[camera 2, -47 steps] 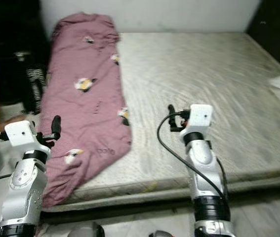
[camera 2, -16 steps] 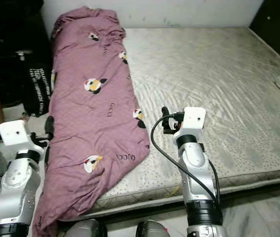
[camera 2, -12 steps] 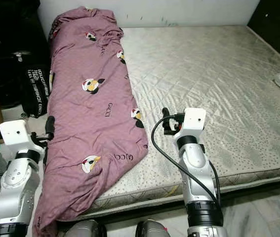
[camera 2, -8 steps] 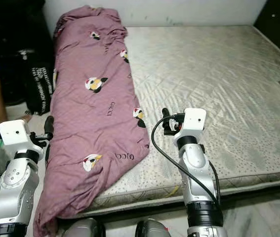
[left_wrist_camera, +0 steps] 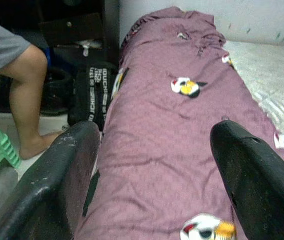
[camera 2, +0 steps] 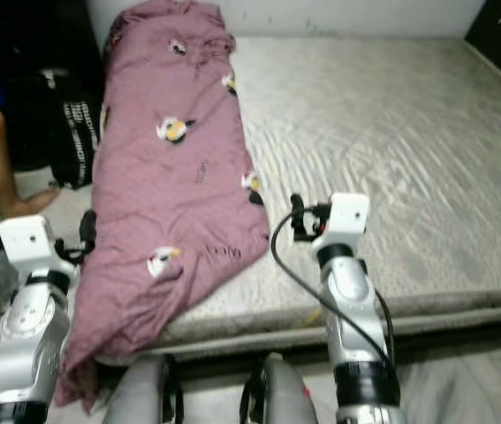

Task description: Clean up the room

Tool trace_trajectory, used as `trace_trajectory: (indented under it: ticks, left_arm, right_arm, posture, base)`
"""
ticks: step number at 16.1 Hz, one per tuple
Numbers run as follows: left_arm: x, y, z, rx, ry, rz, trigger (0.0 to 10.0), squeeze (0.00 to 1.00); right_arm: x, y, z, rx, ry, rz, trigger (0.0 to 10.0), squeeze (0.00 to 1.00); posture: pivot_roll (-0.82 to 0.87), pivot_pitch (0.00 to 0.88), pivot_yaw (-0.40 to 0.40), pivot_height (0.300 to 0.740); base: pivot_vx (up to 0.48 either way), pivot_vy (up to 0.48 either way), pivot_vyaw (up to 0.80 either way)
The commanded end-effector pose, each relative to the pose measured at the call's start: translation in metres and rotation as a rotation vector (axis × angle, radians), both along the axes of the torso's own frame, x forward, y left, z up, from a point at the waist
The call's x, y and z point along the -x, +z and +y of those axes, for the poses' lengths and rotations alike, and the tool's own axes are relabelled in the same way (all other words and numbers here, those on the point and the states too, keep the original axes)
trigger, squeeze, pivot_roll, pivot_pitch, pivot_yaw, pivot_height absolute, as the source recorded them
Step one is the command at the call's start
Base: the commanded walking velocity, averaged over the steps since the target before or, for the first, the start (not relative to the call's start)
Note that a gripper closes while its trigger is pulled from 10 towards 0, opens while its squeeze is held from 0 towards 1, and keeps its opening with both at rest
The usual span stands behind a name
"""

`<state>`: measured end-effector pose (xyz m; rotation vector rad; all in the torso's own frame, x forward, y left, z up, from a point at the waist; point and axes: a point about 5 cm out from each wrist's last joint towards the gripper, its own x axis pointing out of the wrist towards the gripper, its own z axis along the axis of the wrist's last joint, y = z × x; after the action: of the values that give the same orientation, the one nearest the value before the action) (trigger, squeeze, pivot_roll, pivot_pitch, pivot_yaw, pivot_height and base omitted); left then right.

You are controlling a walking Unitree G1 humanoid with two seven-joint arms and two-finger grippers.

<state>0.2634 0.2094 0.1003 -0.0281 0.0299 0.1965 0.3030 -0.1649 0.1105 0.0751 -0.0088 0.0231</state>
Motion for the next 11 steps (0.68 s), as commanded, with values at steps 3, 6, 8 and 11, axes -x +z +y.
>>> trace_trajectory:
  ticks: [3, 6, 8, 11]
  left_arm:
    - [-0.002, -0.009, 0.012, -0.044, 0.041, 0.072, 10.0, 0.0]
    - [-0.01, -0.015, 0.032, -0.052, 0.12, 0.118, 10.0, 0.0]
    - [-0.012, -0.015, 0.037, -0.055, 0.132, 0.121, 10.0, 0.0]
    - [-0.018, -0.017, 0.039, -0.051, 0.154, 0.13, 10.0, 0.0]
  right_arm:
    - [-0.001, 0.006, -0.003, -0.001, -0.016, -0.013, 10.0, 0.0]
    - [0.004, 0.013, -0.006, 0.008, -0.014, -0.023, 10.0, 0.0]
    - [0.011, 0.01, -0.011, 0.023, -0.015, -0.005, 10.0, 0.0]
    - [0.024, 0.009, -0.02, 0.044, -0.015, 0.014, 10.0, 0.0]
  posture:
    - [0.07, 0.096, -0.038, 0.63]
    - [0.05, 0.13, -0.052, 0.63]
    - [0.03, 0.151, -0.061, 0.625]
    - [0.0, 0.182, -0.073, 0.585]
  base:
    - [0.0, 0.0, 0.0]
    - [0.0, 0.0, 0.0]
    - [0.0, 0.0, 0.0]
    - [0.0, 0.0, 0.0]
